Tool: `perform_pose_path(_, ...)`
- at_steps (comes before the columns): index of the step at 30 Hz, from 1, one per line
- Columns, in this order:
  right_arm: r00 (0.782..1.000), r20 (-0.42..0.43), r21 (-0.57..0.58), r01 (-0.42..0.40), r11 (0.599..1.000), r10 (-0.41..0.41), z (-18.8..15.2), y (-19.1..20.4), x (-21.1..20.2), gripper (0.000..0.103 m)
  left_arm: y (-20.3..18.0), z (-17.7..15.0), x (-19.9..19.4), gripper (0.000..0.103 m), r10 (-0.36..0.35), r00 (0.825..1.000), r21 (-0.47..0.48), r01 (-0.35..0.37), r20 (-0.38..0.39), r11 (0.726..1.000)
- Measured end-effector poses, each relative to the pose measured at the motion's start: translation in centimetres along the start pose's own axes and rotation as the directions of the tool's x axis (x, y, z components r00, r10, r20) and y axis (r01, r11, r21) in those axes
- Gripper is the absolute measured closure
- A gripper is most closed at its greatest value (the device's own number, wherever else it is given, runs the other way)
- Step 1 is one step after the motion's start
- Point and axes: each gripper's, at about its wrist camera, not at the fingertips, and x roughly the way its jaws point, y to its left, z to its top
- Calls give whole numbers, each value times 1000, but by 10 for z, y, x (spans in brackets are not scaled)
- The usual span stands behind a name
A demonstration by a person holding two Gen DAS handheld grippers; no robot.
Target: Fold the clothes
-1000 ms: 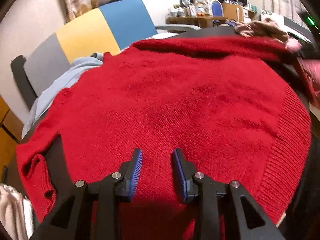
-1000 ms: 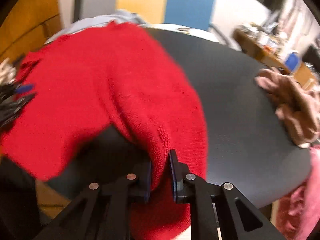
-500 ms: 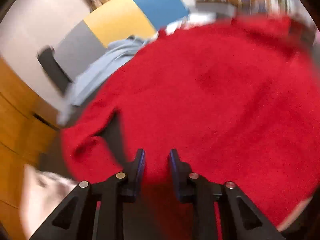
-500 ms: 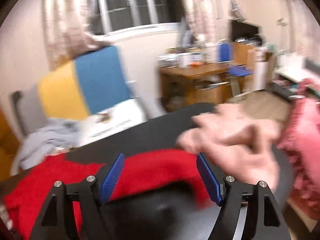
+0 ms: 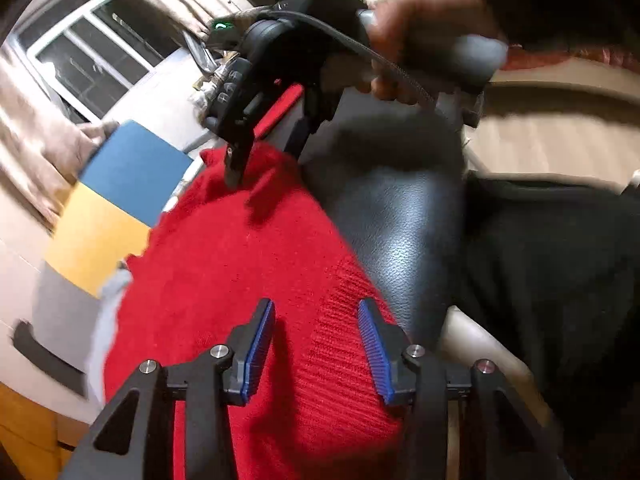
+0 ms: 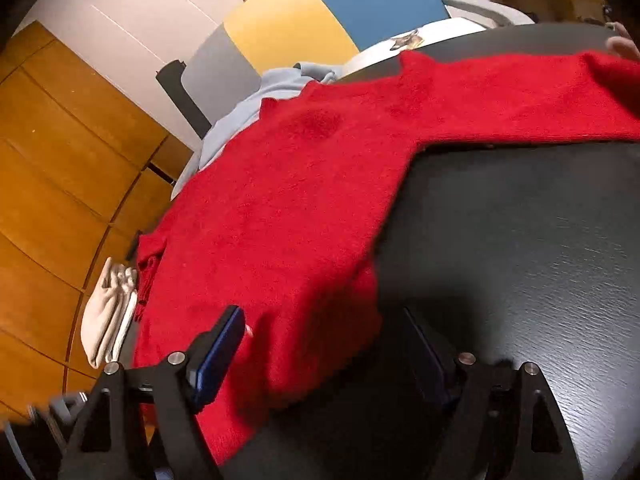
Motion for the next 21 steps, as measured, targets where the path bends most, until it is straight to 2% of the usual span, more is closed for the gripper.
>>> perform_pose_path(1,1000,-14,-2,-17,1000,17,3,2,6,29,11,0,2,60,-61,998,-71,60,-12,996)
perform_pose_path(2,999,-37,-11,-19,1000,18,5,3,13,38,22,-1,3,66,-122,992,-143,118,-20,983)
perform_pose_path(3,999,-47,-15,-18,1000,17,7,3,18,43,32,-1,5,86,-183,983,-214,174,-24,961)
perform_pose_path(4,997,-58,-1,-42,999,41,8,3,21,57,46,-3,6,92,-250,968,-297,234,-17,926)
perform_pose_path(5,996,-61,25,-69,997,71,8,-2,27,63,69,-8,7,97,-334,942,-419,312,23,853)
perform_pose_path(6,995,-52,49,-88,995,90,7,-5,32,65,92,-15,7,98,-410,908,-523,392,87,757)
perform_pose_path(7,991,-37,84,-122,989,125,9,-8,31,69,114,-23,2,99,-471,857,-586,495,207,642)
perform_pose_path(9,973,36,134,-229,964,226,17,-11,15,73,157,-40,-10,103,-523,724,-636,671,450,381)
perform_pose_path(10,961,74,139,-275,951,267,21,-10,5,74,173,-47,-18,103,-502,674,-621,724,542,301)
perform_pose_path(12,926,150,143,-367,919,346,30,-8,-14,75,198,-58,-30,103,-446,639,-609,759,627,230)
perform_pose_path(13,905,187,142,-409,901,382,34,-7,-24,75,209,-68,-33,103,-415,637,-616,761,650,203)
perform_pose_path(15,872,245,131,-464,876,425,39,-3,-48,75,224,-79,-33,103,-354,699,-676,707,622,208)
perform_pose_path(17,839,296,115,-506,855,457,43,0,-70,74,216,-74,-31,102,-340,803,-748,587,490,308)
perform_pose_path(18,866,281,104,-456,884,414,40,3,-73,74,211,-70,-30,92,-332,842,-768,529,425,360)
perform_pose_path(19,890,268,91,-405,910,369,38,5,-76,65,199,-61,-31,81,-341,862,-760,497,376,419)
perform_pose_path(20,911,254,78,-352,933,323,35,8,-80,45,185,-52,-33,79,-349,877,-740,470,330,481)
perform_pose_path(21,930,242,64,-299,952,276,33,10,-83,33,164,-38,-35,71,-366,882,-693,463,298,553)
